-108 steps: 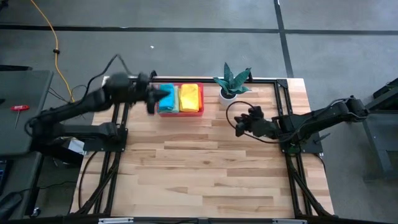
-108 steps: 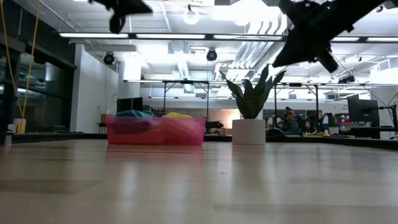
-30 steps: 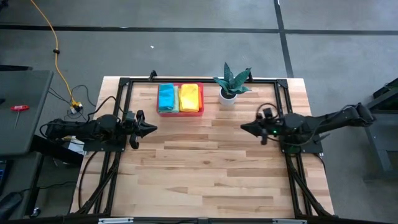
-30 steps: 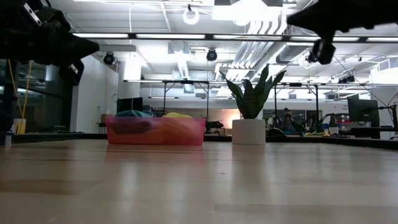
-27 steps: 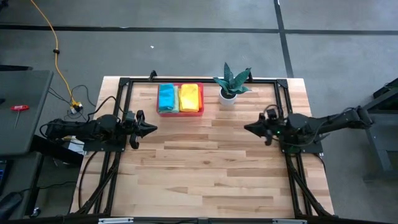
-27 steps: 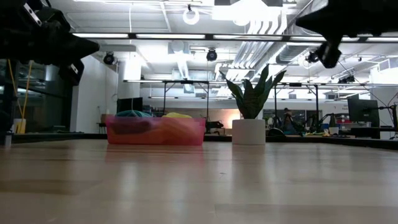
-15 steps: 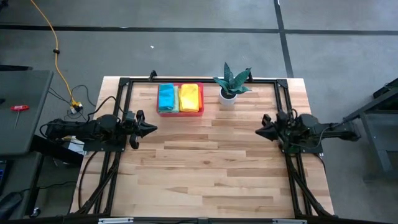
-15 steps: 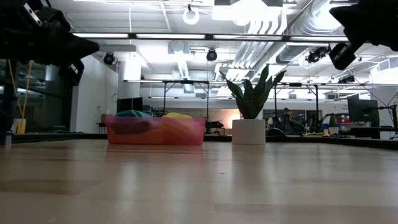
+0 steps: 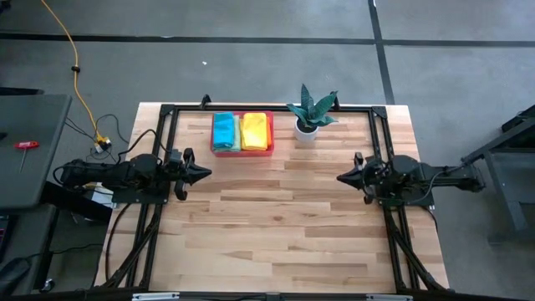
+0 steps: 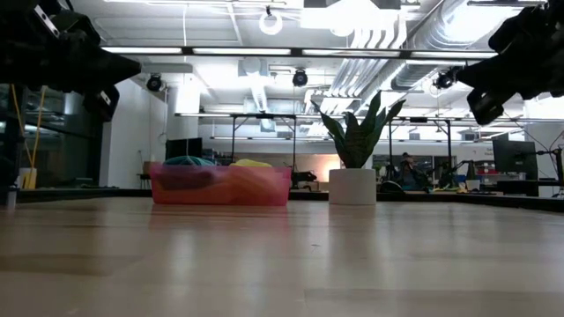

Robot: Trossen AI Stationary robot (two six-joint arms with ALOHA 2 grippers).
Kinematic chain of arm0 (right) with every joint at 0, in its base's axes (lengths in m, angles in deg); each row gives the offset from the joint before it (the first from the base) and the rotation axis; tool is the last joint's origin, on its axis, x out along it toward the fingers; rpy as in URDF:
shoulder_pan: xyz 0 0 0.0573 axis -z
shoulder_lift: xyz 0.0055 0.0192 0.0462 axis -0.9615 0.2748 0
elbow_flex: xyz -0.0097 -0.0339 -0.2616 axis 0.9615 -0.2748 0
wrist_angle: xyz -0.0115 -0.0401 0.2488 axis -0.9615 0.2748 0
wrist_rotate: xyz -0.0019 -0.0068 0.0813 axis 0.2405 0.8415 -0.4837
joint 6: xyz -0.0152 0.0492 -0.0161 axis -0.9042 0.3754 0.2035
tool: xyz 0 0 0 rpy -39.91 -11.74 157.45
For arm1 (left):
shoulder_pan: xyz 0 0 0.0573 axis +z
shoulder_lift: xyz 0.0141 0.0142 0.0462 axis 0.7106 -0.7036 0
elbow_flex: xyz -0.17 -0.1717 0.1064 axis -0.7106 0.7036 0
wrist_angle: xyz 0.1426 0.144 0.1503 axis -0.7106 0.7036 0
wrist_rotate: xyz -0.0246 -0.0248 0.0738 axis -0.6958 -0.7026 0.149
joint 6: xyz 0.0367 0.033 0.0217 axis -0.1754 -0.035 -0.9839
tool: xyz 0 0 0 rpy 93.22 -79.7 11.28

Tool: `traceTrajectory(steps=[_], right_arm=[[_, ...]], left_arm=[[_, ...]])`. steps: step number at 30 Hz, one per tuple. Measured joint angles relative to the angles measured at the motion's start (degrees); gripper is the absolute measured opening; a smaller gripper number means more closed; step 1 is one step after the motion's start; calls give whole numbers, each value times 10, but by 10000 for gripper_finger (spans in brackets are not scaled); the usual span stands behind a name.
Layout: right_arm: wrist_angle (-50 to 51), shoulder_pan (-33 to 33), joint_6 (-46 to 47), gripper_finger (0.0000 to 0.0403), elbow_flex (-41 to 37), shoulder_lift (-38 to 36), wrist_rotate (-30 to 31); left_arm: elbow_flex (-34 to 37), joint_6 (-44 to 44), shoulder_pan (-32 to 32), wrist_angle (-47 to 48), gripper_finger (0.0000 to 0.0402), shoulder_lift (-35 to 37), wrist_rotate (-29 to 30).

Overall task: Fold microfiber towels
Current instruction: Return to Home Position

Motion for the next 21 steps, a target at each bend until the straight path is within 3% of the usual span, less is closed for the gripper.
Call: traceTrajectory(steps=[7, 21], right_arm=[[2, 0, -54, 0, 0, 1, 8], [2, 0, -55, 0, 0, 2, 8]], left_arm=[[0, 0, 0, 0, 1, 0, 0], [0, 0, 0, 0, 1, 0, 0]])
